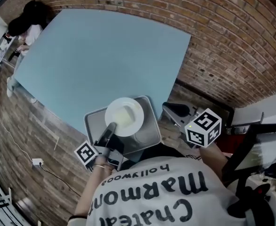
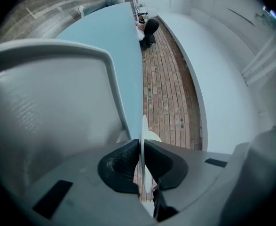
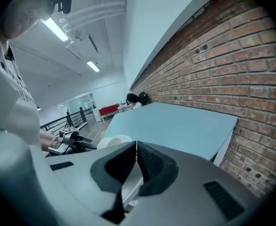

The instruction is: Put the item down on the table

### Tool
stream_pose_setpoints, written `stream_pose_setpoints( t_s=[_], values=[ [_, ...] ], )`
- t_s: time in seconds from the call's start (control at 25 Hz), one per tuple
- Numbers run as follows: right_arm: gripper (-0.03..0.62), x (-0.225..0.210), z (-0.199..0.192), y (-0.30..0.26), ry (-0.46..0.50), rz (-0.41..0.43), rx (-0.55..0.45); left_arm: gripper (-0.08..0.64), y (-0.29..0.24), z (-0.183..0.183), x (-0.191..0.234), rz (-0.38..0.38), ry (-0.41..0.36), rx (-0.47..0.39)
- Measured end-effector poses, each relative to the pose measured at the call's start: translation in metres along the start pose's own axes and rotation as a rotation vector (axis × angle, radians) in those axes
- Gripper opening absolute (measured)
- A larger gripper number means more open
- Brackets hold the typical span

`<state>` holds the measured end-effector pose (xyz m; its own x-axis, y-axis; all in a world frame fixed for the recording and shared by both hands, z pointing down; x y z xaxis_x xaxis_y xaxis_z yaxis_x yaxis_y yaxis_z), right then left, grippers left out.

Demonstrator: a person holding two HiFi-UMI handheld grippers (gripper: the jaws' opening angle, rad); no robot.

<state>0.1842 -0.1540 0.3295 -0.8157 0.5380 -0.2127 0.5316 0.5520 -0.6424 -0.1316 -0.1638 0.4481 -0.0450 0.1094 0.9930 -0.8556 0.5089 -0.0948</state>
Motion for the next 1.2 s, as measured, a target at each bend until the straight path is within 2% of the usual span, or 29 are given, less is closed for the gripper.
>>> stream_pose_setpoints(
  t_s=[0.12, 0.28, 0.44, 0.68, 1.2],
  values=[
    [0.011, -0.019, 0.007, -0.011, 0.018, 0.055, 0.027, 0.021, -0.008, -0.008, 0.002, 0.011, 0.014, -0.037],
    [0.011, -0.034, 0.012, -0.033, 0.041, 0.135, 0.057, 0.021, -0.008, -0.01, 0.008, 0.064, 0.004, -0.076],
    [0.011, -0.043, 0.012, -0.055, 0.061, 0.202, 0.089, 0.021, -0.011, -0.01, 0.012, 0.072, 0.036, -0.125],
    [0.011, -0.054, 0.012, -0.087, 0.093, 0.292, 0.138, 0.021, -0.017, -0.012, 0.01, 0.077, 0.036, -0.177],
    [0.011, -0.078, 0.003, -0.125, 0.073, 0.395, 0.197, 0.021, -0.038, -0.028, 0.023, 0.128, 0.083, -0.213]
  ],
)
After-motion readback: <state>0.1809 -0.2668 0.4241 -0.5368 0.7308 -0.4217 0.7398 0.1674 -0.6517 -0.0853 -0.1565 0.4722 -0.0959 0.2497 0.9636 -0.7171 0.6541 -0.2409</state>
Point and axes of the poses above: the fingertips, and each gripper's own axes: y backward along the fingers, x to its left, z out of its top, the point moved 10 cm from there along y, backward along the fingers, and after that the axes turned 15 degrees about x, right-handed, at the moved point
